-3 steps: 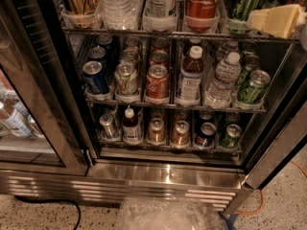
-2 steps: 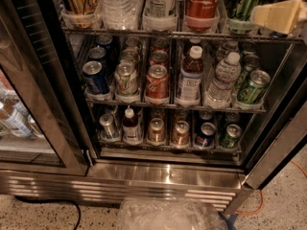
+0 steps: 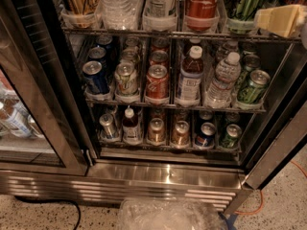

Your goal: Pick redbull can from top shelf of fridge

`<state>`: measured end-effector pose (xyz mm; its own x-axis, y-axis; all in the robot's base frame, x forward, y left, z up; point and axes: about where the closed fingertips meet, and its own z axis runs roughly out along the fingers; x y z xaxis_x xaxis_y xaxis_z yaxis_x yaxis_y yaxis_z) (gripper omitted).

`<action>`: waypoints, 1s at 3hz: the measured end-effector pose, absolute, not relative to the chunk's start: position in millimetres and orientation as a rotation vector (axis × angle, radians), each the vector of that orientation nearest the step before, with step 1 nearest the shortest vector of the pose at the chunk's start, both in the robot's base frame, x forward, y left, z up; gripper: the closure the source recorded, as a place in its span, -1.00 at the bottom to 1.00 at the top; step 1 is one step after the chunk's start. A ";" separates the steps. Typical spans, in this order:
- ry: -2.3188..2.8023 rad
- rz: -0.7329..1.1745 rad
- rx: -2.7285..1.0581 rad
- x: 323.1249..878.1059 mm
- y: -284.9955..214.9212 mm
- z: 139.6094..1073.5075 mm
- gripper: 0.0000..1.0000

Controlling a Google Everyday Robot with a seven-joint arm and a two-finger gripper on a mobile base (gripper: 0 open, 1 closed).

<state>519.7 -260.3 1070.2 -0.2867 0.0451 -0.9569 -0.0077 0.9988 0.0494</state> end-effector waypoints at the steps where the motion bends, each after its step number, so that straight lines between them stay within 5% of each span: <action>1: 1.855 0.050 0.057 526.3 -267.6 1064.3 -0.34; 3: 1.835 0.063 0.076 543.6 -270.5 1062.9 -0.32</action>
Offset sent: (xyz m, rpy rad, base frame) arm 0.0296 -0.0113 -0.0157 0.0514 -0.0224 -0.0462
